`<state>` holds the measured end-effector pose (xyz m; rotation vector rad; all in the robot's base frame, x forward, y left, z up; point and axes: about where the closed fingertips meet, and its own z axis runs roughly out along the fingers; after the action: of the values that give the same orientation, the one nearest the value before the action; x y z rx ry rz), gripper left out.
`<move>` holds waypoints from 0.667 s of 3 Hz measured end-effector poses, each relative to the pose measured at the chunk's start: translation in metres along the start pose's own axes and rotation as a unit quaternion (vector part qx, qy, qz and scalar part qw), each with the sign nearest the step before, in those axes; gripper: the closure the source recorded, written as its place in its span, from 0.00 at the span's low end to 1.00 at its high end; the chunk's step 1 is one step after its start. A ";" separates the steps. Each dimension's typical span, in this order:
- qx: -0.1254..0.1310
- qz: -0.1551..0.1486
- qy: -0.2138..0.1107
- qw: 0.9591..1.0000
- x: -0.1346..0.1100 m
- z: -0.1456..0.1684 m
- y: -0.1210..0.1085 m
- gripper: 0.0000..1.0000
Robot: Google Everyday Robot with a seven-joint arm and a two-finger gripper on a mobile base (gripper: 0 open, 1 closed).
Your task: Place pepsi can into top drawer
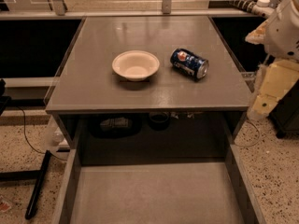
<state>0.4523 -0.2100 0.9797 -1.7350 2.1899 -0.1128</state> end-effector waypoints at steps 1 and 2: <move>0.027 -0.025 -0.026 0.999 -0.018 0.014 -0.025 0.00; 0.054 -0.045 -0.079 0.994 -0.034 0.036 -0.059 0.00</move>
Offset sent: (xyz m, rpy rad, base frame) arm 0.1256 0.0364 -0.0213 0.2065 -0.2588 0.1779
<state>0.5254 -0.1867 0.9691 -1.7212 1.9572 -0.1091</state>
